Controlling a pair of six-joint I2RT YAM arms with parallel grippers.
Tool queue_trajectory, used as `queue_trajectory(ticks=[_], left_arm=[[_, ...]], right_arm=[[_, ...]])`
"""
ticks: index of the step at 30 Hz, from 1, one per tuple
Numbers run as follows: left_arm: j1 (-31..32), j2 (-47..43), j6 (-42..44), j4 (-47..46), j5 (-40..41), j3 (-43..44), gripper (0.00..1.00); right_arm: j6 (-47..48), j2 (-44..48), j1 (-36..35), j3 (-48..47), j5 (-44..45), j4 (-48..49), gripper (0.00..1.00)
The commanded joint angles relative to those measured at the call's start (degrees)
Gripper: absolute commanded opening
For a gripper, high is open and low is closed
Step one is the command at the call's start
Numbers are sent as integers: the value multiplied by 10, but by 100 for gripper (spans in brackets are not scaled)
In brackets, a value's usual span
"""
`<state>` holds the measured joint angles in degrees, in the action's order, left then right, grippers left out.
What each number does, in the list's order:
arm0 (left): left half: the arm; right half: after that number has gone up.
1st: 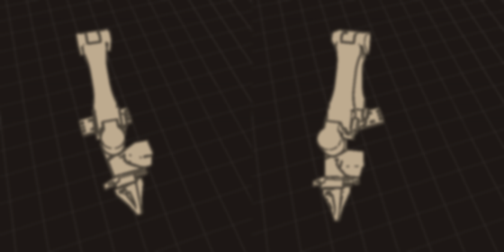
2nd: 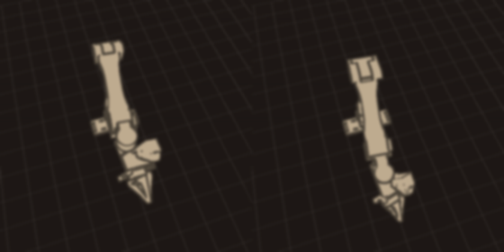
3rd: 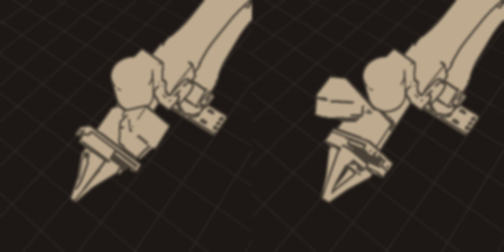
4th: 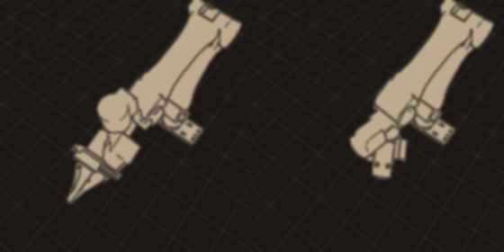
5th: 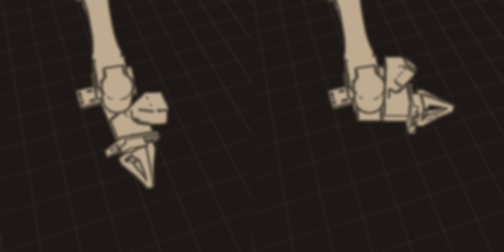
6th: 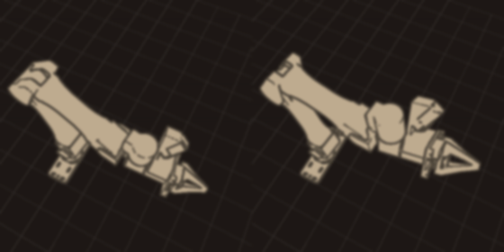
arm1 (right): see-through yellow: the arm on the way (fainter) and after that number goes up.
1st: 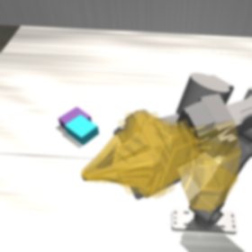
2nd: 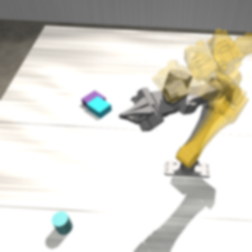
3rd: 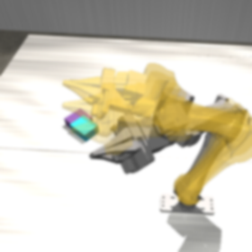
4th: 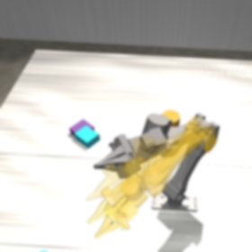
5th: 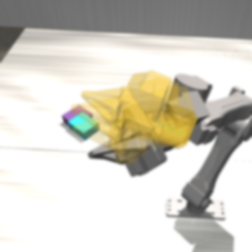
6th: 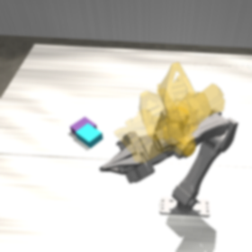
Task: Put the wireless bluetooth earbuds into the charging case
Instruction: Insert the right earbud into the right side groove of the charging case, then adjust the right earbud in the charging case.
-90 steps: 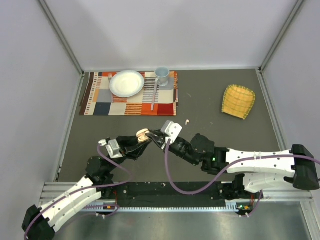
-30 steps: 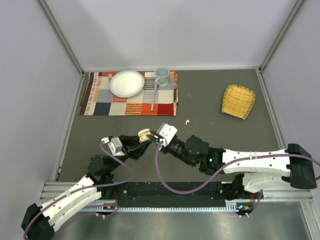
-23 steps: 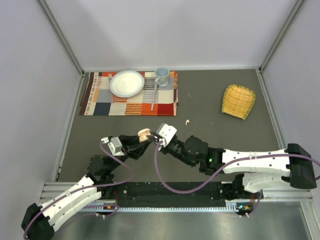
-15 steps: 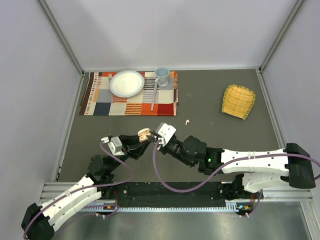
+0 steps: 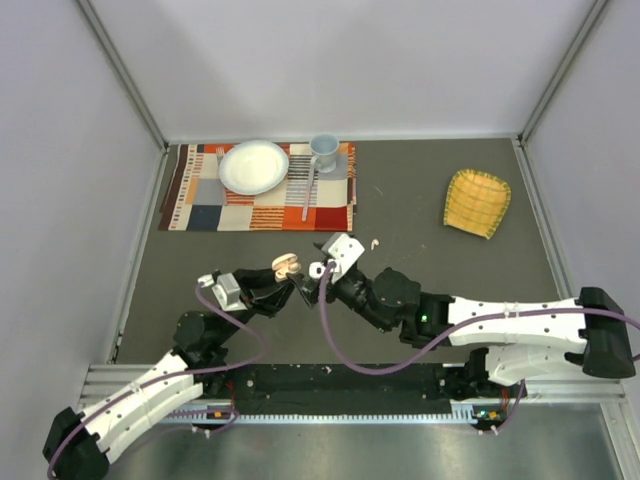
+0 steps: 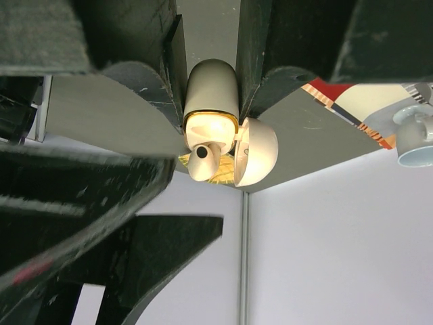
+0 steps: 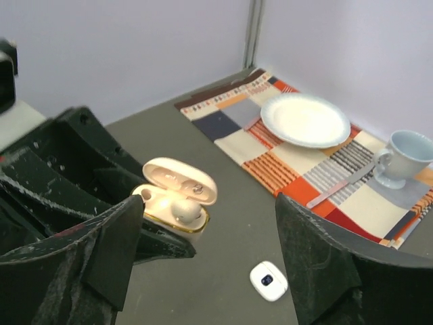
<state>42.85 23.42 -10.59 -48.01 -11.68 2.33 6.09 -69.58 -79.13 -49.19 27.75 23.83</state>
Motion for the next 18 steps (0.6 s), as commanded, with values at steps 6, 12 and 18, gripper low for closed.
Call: queue_trajectory(ticks=[6,12,18], left_arm=[[0,-23,0,-31,18,-46,0],[0,-27,-3,-29,16,-46,0],[0,-28,-5,-29,13,-46,0]], right_arm=[[-38,94,-11,35,74,111,89],[-51,81,-4,19,119,62,87],[-97,53,-2,-22,82,-34,75]])
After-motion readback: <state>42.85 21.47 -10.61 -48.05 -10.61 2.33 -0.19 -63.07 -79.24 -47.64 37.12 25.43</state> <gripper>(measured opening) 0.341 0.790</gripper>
